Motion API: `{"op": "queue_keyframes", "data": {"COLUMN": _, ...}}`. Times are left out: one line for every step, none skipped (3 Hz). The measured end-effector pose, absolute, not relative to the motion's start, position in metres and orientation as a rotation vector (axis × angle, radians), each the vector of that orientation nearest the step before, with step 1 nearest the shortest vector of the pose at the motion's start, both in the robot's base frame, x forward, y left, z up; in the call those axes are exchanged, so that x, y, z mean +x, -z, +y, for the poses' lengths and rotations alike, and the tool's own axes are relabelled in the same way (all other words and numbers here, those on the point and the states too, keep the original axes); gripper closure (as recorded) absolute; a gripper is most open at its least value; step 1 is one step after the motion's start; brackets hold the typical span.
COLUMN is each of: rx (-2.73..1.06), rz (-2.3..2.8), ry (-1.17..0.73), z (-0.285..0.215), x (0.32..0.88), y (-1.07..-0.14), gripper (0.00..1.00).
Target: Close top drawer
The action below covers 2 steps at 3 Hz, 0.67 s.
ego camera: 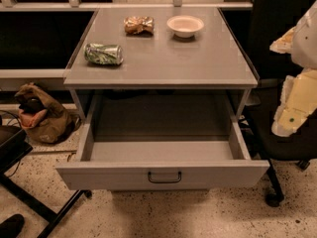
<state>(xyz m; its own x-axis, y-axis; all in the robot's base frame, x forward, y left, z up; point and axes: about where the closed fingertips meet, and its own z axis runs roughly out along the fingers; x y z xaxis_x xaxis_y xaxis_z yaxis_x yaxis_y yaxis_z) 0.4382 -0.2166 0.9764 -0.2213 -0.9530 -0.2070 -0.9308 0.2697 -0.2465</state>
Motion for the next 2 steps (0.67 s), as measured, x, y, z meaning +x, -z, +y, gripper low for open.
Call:
{"op": "queue_keyframes", "data": {"rx": -1.724, "rz": 2.231, "ry": 0.099, "z": -0.217, "x": 0.438, "y": -0.976, "gripper": 0.00}}
{"op": "queue_keyframes", "data": {"rx": -1.690, "rz": 2.257, "ry": 0.043, "z": -0.222, "x": 0.435, "y": -0.959, "gripper": 0.00}}
